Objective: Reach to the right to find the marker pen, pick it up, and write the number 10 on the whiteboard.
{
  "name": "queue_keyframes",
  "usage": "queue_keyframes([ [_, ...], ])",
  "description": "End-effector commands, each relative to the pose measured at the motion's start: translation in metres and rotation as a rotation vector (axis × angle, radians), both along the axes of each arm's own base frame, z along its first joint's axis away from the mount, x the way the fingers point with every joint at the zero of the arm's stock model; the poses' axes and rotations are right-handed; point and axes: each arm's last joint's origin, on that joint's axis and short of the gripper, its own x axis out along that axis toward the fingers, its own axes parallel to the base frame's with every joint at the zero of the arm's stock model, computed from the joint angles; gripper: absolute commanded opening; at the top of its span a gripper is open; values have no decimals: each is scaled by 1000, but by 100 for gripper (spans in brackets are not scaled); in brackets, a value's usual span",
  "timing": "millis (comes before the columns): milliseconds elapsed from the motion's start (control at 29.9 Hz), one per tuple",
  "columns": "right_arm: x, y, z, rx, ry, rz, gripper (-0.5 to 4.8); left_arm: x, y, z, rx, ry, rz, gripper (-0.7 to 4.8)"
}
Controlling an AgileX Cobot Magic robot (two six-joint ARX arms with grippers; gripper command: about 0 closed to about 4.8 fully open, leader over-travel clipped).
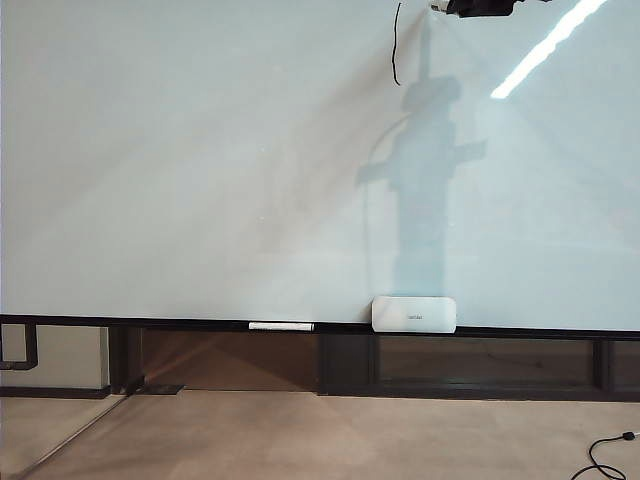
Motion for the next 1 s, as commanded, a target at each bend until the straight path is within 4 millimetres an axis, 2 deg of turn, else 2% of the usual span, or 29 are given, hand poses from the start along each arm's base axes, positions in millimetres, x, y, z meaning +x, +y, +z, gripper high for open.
queue_keyframes([
  [33,-2,0,8,22,-55,3,-3,-2,0,4,-5,-33,-3,-6],
  [201,-1,0,7,24,-61,3,-3,-1,0,4,-4,-36,8,-6],
  [536,14,3,-11,35,-24,5,-3,-1,0,4,-3,-36,8,-6],
  [804,19,4,-28,-6,85,-8,-3,-1,1,4,1,-41,16,-6],
  [1004,18,4,-32,-46,137,-27,-3,-1,1,4,0,-42,16,-6],
])
